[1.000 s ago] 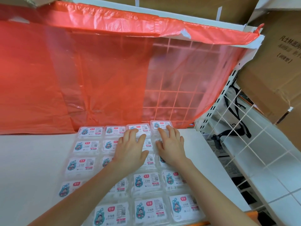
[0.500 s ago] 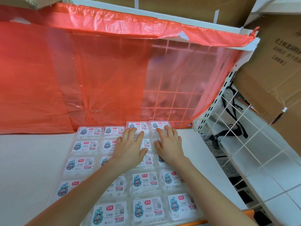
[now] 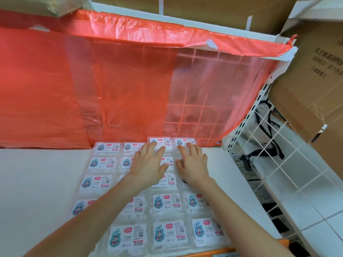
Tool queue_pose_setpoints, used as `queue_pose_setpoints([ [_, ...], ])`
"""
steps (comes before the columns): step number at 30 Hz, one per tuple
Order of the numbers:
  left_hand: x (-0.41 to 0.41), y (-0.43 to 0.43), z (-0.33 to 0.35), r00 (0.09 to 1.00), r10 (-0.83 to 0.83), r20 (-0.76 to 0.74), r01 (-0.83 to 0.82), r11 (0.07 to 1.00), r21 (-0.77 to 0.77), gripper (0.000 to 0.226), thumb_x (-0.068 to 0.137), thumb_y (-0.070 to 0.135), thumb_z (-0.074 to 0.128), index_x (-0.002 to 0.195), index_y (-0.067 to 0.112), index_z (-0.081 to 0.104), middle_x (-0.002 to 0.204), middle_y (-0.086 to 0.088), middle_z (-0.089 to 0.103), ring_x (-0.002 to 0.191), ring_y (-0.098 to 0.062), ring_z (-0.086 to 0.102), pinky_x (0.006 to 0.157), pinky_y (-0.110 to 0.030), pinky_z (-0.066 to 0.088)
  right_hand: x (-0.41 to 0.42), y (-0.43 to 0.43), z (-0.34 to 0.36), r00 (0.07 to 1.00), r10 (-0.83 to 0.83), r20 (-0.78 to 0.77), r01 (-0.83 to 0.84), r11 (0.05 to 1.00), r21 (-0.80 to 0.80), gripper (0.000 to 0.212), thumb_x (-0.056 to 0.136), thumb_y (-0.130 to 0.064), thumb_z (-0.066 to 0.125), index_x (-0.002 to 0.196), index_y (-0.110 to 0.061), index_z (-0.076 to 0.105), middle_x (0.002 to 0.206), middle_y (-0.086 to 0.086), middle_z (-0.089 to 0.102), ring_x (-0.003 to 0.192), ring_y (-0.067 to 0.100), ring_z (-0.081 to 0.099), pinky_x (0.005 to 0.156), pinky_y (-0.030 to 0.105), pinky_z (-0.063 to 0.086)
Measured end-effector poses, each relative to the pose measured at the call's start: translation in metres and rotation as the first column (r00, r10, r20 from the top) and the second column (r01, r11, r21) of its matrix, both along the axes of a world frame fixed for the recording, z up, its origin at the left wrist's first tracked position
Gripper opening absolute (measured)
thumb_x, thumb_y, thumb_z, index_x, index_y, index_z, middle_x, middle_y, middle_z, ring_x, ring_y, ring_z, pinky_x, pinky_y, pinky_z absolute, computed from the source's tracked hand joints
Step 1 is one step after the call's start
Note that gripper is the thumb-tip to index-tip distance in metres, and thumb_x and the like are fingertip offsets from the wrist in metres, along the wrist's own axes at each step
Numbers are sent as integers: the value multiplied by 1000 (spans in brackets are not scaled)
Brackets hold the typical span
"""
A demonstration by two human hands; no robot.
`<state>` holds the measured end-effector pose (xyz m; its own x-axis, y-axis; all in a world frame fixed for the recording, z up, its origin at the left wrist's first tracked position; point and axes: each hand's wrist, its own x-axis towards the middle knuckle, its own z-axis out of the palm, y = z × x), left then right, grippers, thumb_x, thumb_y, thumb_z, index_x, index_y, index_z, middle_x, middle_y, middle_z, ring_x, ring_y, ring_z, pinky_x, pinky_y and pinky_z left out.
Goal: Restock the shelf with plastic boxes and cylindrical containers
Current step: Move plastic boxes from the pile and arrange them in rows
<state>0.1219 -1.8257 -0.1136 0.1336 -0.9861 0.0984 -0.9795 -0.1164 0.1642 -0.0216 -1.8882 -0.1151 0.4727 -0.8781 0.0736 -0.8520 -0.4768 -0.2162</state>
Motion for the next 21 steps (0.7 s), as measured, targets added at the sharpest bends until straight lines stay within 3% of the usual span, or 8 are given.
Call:
queue_pose_setpoints([
  [9,60,66,15,973,228,46,-227,974,-28,55,94,47,34,143,24,27,146,-3,29,134,-20,24,104,-35,25,74,37,7,965,263,1,-263,964,-50,51,97,-39,33,145,-21,23,153,1,19,141,22,9,111,48,10],
  [21,160,227,11,804,589,81,-589,808,-30,54,95,49,29,142,24,28,144,0,32,129,-18,32,99,-31,33,211,152,16,796,605,-15,-605,796,-28,50,97,-41,32,143,-22,28,149,4,26,135,23,21,108,46,17],
])
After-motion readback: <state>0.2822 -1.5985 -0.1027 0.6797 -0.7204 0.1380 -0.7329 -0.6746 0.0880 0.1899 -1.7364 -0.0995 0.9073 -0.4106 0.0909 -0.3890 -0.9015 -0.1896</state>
